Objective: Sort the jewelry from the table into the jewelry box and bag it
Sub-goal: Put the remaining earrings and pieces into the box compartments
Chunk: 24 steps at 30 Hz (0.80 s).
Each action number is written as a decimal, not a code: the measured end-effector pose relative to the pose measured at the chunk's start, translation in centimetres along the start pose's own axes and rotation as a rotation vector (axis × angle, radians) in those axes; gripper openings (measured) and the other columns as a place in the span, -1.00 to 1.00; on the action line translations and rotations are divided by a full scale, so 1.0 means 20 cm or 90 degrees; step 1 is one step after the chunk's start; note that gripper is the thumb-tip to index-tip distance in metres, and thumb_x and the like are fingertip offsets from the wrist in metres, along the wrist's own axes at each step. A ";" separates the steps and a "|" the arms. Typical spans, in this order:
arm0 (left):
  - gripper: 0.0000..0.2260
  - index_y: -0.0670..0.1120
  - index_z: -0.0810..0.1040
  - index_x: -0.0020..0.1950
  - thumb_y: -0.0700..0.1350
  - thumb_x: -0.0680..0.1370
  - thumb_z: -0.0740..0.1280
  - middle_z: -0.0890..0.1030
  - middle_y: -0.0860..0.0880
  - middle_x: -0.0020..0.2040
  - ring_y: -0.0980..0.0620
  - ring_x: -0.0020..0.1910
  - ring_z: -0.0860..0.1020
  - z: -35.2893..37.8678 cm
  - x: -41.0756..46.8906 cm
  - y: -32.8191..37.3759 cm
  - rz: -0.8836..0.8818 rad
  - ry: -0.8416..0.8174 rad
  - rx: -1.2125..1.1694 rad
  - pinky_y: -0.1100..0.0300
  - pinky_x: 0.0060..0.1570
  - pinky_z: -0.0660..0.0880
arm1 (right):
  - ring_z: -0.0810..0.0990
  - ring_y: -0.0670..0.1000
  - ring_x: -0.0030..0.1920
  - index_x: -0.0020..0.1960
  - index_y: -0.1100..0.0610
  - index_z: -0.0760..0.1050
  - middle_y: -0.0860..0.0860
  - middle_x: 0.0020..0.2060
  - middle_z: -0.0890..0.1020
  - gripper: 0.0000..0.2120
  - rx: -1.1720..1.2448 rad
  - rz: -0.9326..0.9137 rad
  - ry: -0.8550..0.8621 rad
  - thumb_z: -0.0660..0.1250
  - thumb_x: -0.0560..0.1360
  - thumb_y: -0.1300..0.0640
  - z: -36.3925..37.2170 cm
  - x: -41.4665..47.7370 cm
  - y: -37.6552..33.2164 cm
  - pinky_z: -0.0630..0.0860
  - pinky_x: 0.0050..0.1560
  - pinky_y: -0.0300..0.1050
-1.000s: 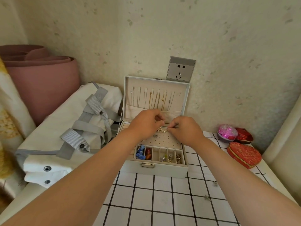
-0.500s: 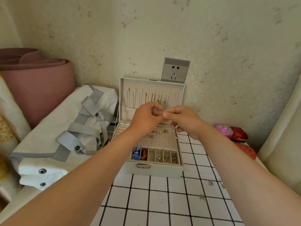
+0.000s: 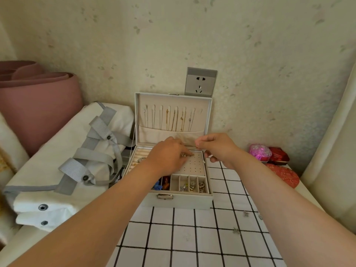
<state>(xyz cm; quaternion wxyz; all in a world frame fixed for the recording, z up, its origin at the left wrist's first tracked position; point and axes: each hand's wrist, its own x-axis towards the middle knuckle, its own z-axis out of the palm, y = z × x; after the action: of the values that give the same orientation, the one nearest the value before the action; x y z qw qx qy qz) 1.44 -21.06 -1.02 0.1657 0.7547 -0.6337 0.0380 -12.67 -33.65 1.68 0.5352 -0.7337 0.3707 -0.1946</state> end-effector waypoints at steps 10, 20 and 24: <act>-0.70 0.14 0.56 0.30 0.06 0.57 0.29 0.51 0.04 0.25 0.01 0.26 0.34 0.03 -0.01 -0.02 0.056 0.046 0.003 -0.03 0.17 0.43 | 0.48 -0.22 -0.49 -0.09 0.12 0.71 -0.04 -0.33 0.63 -0.91 -0.127 -0.068 0.018 0.45 0.47 0.27 0.02 0.02 0.04 0.40 -0.44 -0.34; -0.75 0.11 0.60 0.22 0.07 0.59 0.26 0.44 0.02 0.38 0.04 0.40 0.22 0.02 -0.01 -0.02 0.069 0.041 0.009 0.01 0.31 0.29 | 0.53 -0.36 -0.43 -0.07 0.07 0.72 -0.12 -0.24 0.68 -0.90 -0.216 -0.139 0.041 0.49 0.47 0.25 0.01 0.04 0.07 0.45 -0.25 -0.35; -0.71 0.05 0.54 0.28 0.02 0.57 0.29 0.50 0.07 0.27 0.05 0.32 0.29 0.02 -0.01 -0.01 0.053 0.054 -0.020 0.02 0.27 0.36 | 0.63 -0.18 -0.22 -0.24 -0.01 0.71 -0.16 -0.32 0.67 -0.89 -0.352 -0.162 0.044 0.53 0.41 0.19 0.03 0.04 0.08 0.62 -0.10 -0.13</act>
<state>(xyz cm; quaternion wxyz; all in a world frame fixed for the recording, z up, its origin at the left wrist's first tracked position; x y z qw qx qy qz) 1.57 -21.05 -1.51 0.2028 0.7227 -0.6574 0.0668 -12.33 -34.15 0.00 0.2737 -0.8851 0.3325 -0.1764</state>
